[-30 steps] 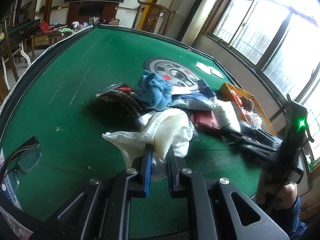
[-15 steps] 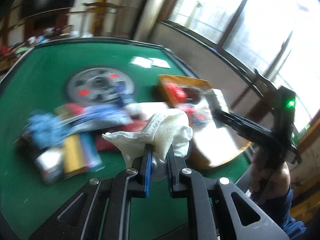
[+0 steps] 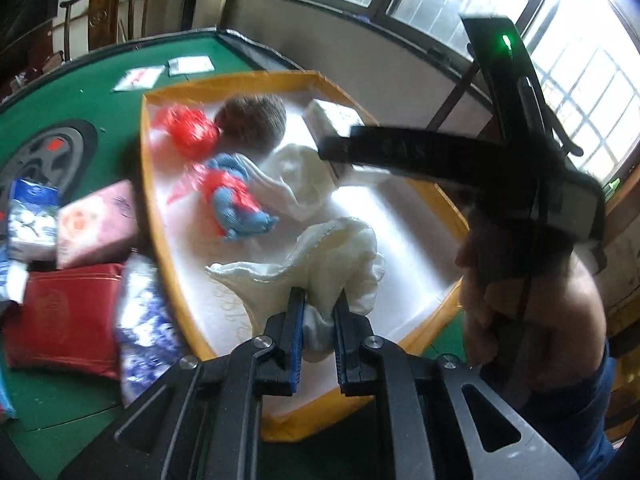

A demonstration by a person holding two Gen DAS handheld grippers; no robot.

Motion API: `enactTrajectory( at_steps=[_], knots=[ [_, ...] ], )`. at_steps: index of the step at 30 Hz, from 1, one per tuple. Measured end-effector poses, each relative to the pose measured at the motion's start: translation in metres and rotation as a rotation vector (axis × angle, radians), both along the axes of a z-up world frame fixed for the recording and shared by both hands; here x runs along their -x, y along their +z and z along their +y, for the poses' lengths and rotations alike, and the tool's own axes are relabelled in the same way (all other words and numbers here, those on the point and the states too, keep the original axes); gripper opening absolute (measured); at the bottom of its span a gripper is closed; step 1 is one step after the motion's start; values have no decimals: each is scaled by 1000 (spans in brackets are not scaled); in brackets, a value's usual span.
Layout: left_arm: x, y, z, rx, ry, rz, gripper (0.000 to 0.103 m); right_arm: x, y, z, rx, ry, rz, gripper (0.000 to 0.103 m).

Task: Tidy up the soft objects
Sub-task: 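Carry the white cloth and lemon-print pack into the box and open both tools, then grasp the blue knitted cloth with the left tool while the right tool grasps the zip bag of strips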

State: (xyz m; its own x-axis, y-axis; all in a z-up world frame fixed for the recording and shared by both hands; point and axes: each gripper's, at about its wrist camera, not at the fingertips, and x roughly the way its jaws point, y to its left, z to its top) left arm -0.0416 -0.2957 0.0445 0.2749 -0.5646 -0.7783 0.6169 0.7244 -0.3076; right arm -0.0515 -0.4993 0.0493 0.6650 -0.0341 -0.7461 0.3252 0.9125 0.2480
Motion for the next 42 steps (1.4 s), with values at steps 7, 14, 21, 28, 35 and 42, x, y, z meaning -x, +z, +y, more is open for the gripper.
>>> enactTrajectory(
  at_steps=[7,14,21,28,35,42],
  knots=[
    [-1,-12,-4,-28,-11,10,15,-11,-8,-4,44,7,43,54],
    [4,-9,-1,-4,-17,52,25,21,15,-4,68,-57,-63,69],
    [22,21,39,80,2,-12,26,70,36,27,-51,-15,-224,69],
    [19,28,122,143,116,-21,26,67,32,98,-125,159,-246,69],
    [19,27,251,193,384,-35,26,39,26,177,-86,350,-218,69],
    [8,25,335,166,633,-97,52,25,3,208,-89,416,-188,69]
  ],
)
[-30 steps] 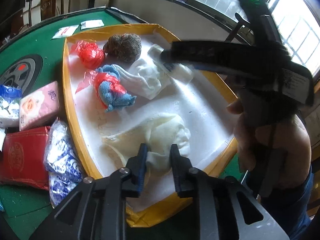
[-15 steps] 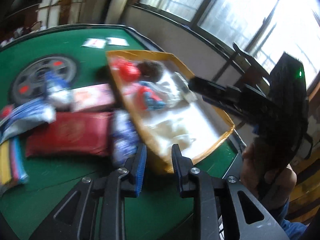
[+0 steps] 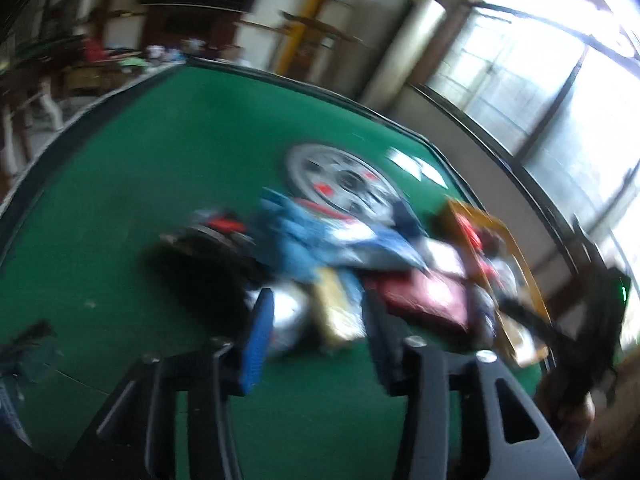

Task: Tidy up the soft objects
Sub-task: 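Grasp the blue knitted cloth with the left tool while the right tool grasps the zip bag of strips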

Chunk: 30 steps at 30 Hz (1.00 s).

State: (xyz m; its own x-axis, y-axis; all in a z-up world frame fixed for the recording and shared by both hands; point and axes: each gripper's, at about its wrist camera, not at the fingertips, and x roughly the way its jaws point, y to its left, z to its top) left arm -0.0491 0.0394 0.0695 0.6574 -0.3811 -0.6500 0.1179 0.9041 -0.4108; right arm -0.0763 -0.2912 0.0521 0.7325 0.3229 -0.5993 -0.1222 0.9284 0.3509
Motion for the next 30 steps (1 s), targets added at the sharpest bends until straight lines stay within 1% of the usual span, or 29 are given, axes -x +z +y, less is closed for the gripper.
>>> enactTrajectory(
  at_steps=[2,4,7,9,10,12,13,14,17,19,21,25,28,30],
  knots=[
    [-14,-3,5,19,16,13,53,4,-3,0,-8,5,4,69],
    [-29,-6,-1,11,8,32,53,7,-6,0,-5,3,8,69],
    [-48,-9,-20,-47,8,25,55,14,-6,-4,-5,-6,8,69],
    [-59,-16,-25,-95,18,57,55,18,-5,-7,-10,-14,10,69],
    [-63,-20,-27,-89,16,62,55,21,-5,-8,-8,-16,9,69],
    [-61,-28,-21,-69,24,71,52,25,-3,-9,-2,-19,5,69],
    [-57,-29,-19,-68,34,64,42,28,-2,-9,1,-20,2,69],
    [-52,-29,-15,-59,36,47,42,30,-1,-9,2,-21,-1,69],
    [-37,-26,-1,-15,43,39,42,30,-1,-7,2,-15,3,69],
    [-19,-21,8,9,18,26,42,28,0,1,1,7,10,69],
    [-5,-22,14,18,0,18,42,23,-1,12,-4,40,22,69],
    [15,-29,27,36,-7,9,42,1,-2,47,18,129,61,69],
    [17,-41,32,41,-9,13,42,-21,-7,80,75,192,105,69],
    [15,-47,34,64,-12,22,42,-34,-11,97,103,210,127,69]
  ],
)
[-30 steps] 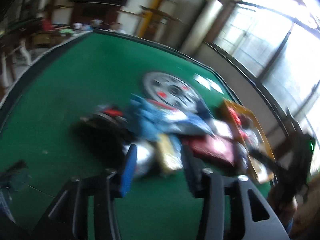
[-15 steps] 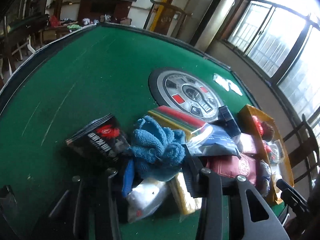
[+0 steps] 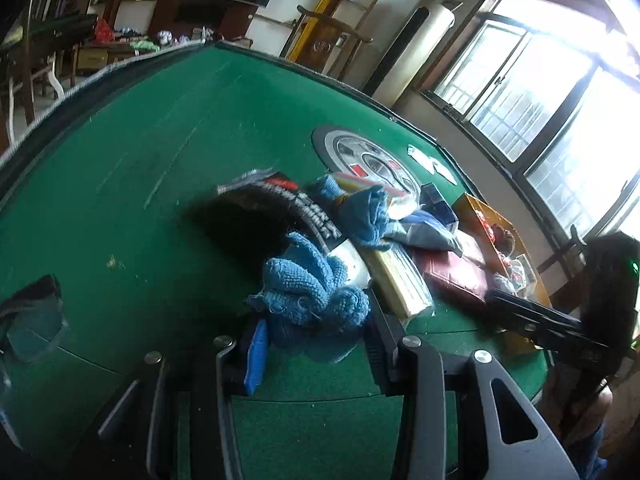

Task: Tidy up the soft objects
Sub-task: 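Grasp the blue knitted cloth with the left tool while the right tool grasps the zip bag of strips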

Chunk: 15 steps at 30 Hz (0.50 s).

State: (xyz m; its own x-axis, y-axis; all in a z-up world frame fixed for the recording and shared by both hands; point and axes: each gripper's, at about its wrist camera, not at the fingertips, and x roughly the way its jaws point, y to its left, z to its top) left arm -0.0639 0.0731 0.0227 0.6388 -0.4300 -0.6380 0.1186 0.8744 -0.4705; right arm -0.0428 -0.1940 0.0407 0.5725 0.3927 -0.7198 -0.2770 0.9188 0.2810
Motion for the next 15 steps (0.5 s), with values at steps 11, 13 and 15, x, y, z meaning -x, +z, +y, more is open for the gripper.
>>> enactTrajectory(
  at_steps=[11,13,15],
  knots=[
    [-3,-2,6,72,-36,-23,42,-60,-29,56,165,-15,54,69],
    [-4,-3,6,77,-37,-19,42,-65,-29,61,203,-14,52,62],
    [-4,-3,5,82,-45,-20,42,-64,-32,62,234,2,63,46]
  ],
)
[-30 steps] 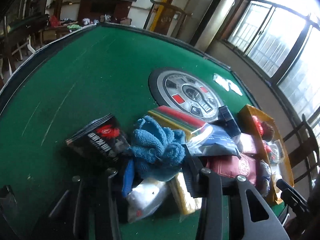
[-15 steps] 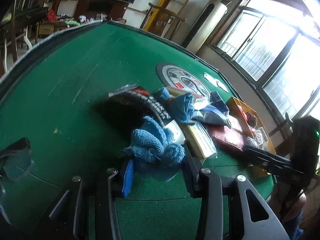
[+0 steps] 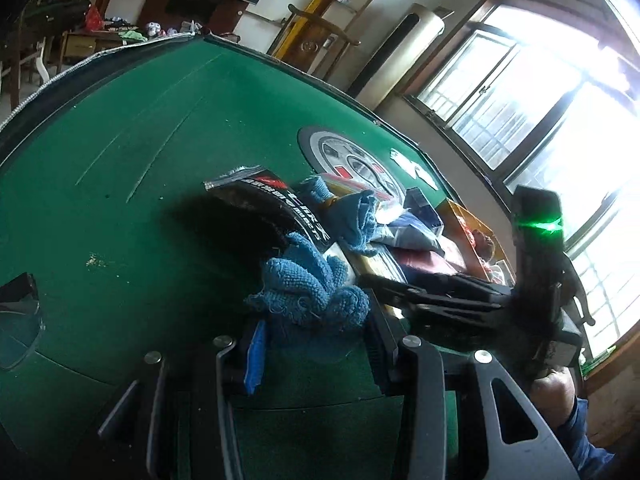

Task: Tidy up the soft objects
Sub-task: 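Grasp the blue knitted cloth with the left tool while the right tool grasps the zip bag of strips, then carry the blue cloth and zip bag into the box and open both tools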

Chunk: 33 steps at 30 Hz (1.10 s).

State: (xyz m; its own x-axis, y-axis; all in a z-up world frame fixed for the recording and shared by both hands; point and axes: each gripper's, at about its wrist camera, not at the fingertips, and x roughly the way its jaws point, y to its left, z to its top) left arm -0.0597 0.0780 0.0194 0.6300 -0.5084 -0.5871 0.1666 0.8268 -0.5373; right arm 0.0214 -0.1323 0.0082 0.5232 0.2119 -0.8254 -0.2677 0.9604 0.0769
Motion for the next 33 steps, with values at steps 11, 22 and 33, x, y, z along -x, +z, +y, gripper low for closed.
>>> enactTrajectory(
  at_steps=[11,22,33],
  knots=[
    [-1,1,-1,-9,-3,6,42,76,1,-29,-107,60,-23,43],
    [13,12,-20,-83,-16,-35,42,109,9,-80,-249,-21,-81,43],
    [17,55,-108,-124,-210,-81,42,136,39,-147,-348,-120,-199,43]
  ],
)
